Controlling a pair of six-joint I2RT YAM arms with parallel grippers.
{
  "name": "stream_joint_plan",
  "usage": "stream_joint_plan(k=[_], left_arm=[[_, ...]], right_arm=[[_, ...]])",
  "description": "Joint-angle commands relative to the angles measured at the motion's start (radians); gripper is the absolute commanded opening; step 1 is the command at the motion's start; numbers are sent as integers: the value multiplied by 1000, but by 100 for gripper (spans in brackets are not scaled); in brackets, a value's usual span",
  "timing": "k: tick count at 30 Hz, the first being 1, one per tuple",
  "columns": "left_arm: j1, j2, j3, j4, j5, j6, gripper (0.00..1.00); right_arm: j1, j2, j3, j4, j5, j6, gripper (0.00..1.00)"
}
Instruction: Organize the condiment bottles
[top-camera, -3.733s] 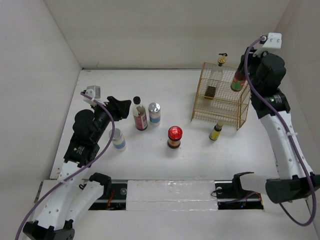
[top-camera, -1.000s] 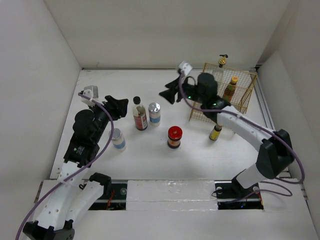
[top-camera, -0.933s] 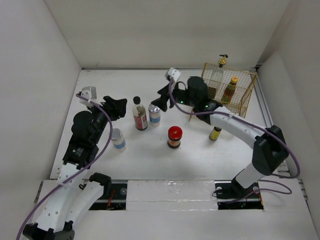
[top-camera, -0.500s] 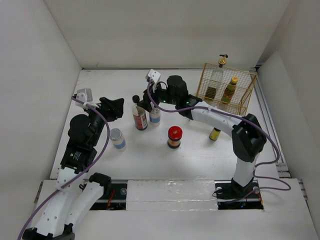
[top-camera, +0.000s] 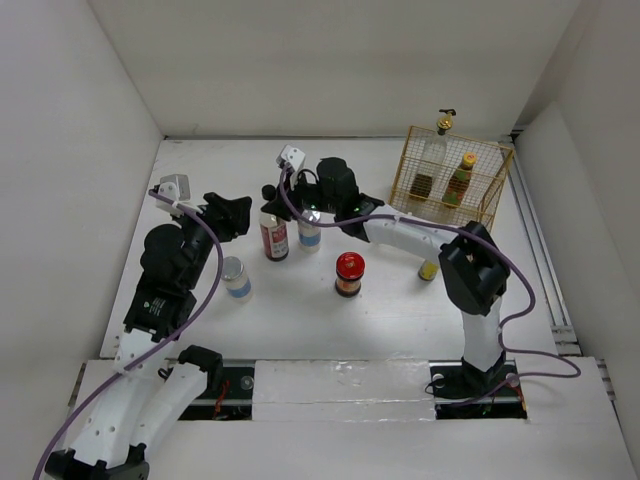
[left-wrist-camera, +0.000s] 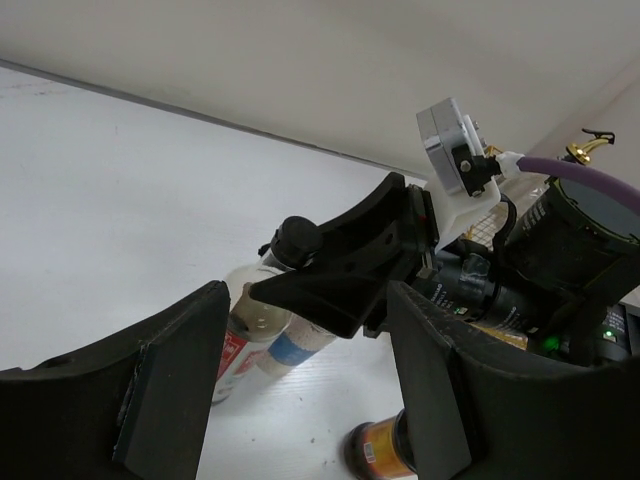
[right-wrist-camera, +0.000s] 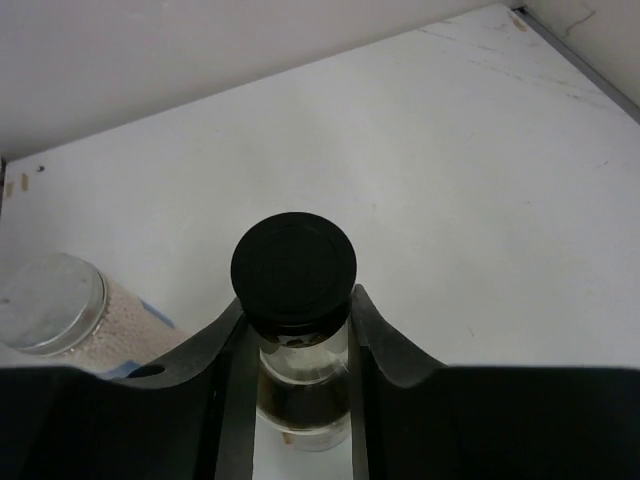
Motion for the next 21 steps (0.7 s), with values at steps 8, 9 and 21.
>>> stream_joint_plan(k=[8,9,21], left_arm=[[5,-13,9,26,12,-7,60],[5,-13,9,26,12,-7,60],[5,-36,0,16,-14,-7,60]], right_arm=[[8,-85,120,299,38,145,13],[8,-102,139,299,56,145,13],[-202,-419,19,284,231,176,8]])
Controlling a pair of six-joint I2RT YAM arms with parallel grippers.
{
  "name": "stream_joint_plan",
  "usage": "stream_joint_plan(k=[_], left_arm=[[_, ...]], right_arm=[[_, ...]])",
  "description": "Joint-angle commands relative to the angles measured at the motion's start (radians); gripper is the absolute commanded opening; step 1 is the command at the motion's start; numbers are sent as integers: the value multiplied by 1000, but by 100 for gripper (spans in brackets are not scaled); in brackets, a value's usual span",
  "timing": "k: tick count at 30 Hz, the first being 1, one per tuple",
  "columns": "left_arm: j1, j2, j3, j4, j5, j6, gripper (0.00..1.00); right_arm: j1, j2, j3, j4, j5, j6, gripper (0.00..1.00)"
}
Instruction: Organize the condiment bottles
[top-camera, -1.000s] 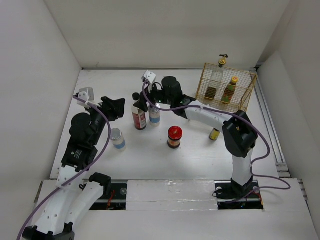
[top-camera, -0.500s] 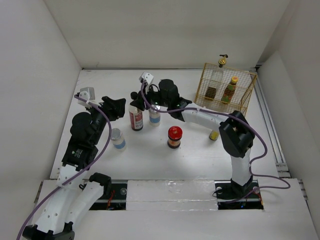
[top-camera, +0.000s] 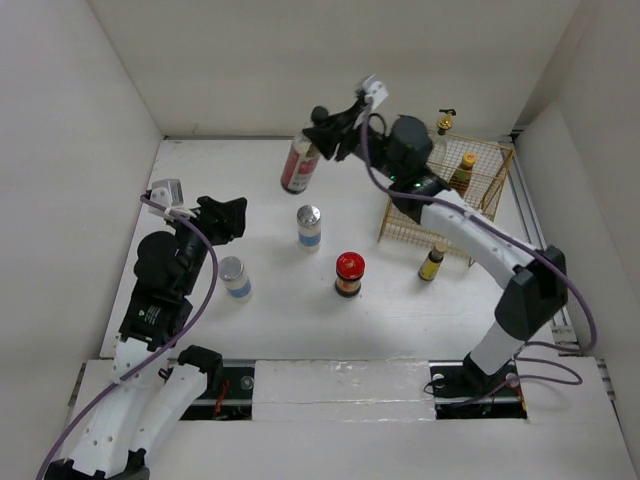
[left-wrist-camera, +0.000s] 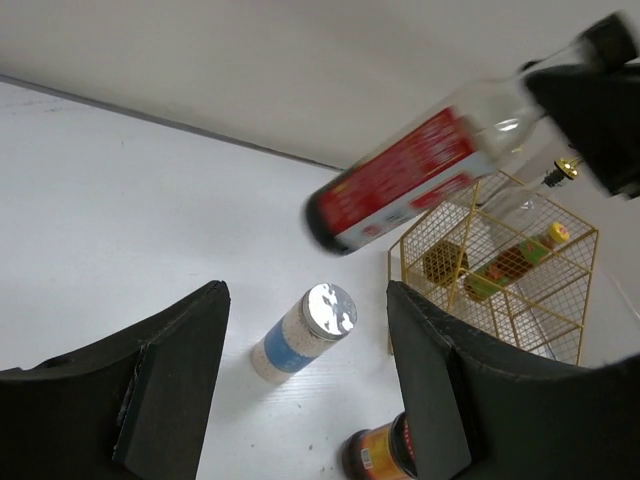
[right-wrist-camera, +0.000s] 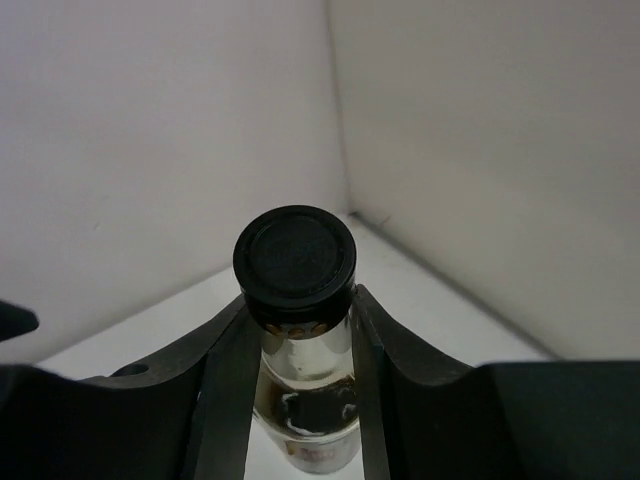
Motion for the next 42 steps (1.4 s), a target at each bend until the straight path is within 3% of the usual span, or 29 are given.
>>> stream_joint_plan(k=[1,6,17,34,42], left_arm=[[5,-2,0,29,2,-7,60],[5,8,0,38,15,-16,60],[5,28,0,38,25,-16,60],[5,38,0,38,25,-16,60],[5,38,0,38,25,-16,60]], right_arm=[[-95,-165,-5,165,87,26,8],[-233,-240,14,48,112,26,8],[-425,-366,-127,-41,159,-3,7],[-455,-355,-203,-10,262,-69,7],[-455,-387,-323,47,310,-78,7]])
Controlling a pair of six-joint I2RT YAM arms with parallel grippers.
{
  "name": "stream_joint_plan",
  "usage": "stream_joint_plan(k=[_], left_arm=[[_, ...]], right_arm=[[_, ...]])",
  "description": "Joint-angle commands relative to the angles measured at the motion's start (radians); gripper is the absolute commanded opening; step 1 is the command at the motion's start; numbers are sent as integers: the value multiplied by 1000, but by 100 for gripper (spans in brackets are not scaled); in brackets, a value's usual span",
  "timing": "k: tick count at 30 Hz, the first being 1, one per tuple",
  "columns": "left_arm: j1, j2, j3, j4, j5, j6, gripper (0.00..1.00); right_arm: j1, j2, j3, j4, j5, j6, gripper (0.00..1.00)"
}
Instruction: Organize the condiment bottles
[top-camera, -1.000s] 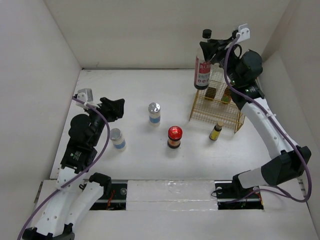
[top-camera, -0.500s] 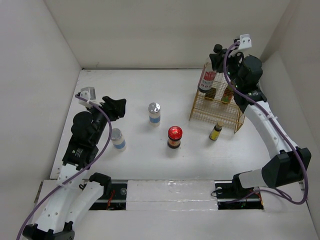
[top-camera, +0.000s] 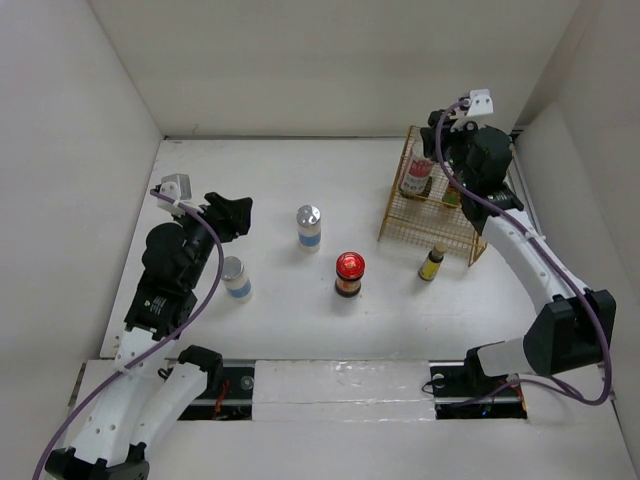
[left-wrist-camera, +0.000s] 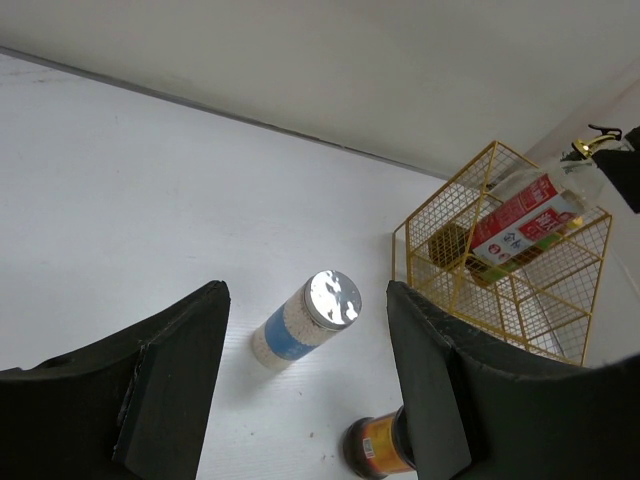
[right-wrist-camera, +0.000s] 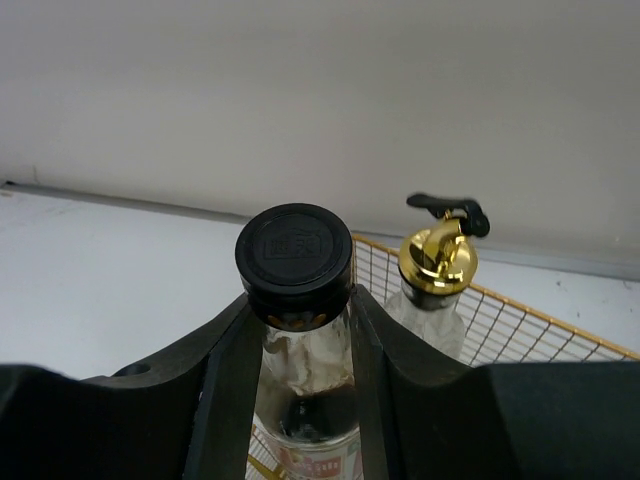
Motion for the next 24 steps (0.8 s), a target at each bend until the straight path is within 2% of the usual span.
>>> stream_joint_plan(k=[1,15,24], left_arm=[[5,-4,0,37,10,-5,60],[5,5,0,37,10,-5,60],[5,6,0,37,10,-5,60]], right_arm=[[-9,-69,-19,241,38,-9,7],[9,-60,-173,306,87,0,8],[18,-29,-173,317,87,20,8]])
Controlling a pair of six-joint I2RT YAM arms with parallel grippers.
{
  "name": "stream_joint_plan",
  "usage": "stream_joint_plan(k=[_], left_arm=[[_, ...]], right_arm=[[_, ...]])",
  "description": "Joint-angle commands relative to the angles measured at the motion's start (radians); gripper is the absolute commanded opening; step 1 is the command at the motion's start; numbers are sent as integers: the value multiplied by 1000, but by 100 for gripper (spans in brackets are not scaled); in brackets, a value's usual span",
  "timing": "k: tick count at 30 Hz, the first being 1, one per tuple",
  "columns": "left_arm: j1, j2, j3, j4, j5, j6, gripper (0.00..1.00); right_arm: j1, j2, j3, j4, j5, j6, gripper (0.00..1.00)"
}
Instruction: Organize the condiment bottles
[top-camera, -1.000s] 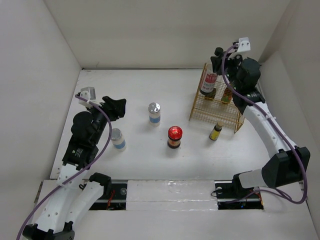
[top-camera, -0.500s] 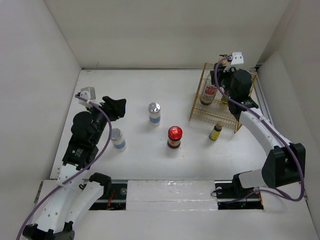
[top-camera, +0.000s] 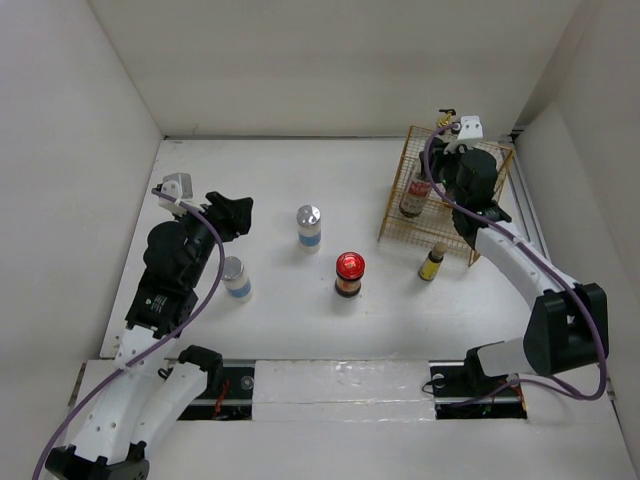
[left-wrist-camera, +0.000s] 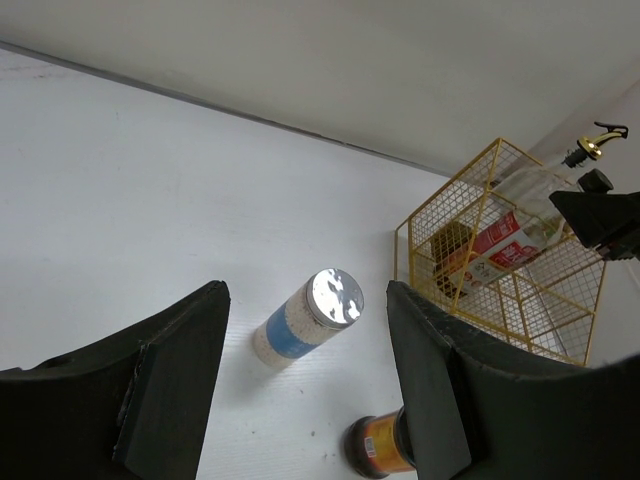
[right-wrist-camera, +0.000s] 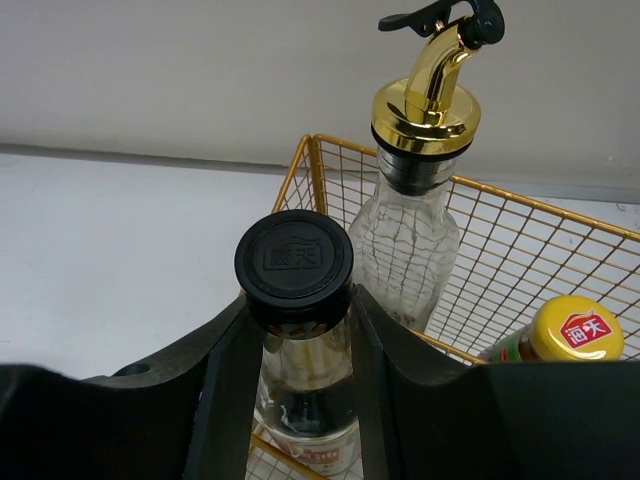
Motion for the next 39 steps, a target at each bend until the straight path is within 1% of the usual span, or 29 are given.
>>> stream_joint_plan(k=[1,10,13,15,17,18,20,21,23,24,27,28,35,37,39], left_arm=[[5,-4,0,37,10,-5,60],[5,-14,0,37,10,-5,60],[5,-14,0,37,10,-5,60],[5,-14,0,37,10,-5,60],[5,-14,0,37,10,-5,60],[5,-14,0,37,10,-5,60],[5,-14,0,37,10,-5,60],[5,-14,0,37,10,-5,60],[5,-14,0,37,10,-5,60],[5,-14,0,37,10,-5,60],[5,-14,0,37,10,-5,60],[5,-14,0,37,10,-5,60],[5,-14,0,37,10,-5,60],[5,-14,0,37,10,-5,60],[5,-14,0,37,19,-5,60]], right_arm=[[9,-17,38,218,9,24,8],[28,29,69,227,18,34,9],[37,47,47,227,18,34,9],[46,47,32,227,31,34,12],[46,47,17,227,43,34,18],[55,47,5,227,43,34,28],[55,38,4,215,54,34,37],[55,38,4,215,54,34,47],[55,29,4,204,63,34,54],[65,29,4,193,63,34,60],[65,6,-5,182,83,34,66],[65,-3,-5,182,83,34,70],[65,-12,15,150,83,34,72],[65,-12,26,138,83,34,74],[65,-23,38,123,109,34,79]])
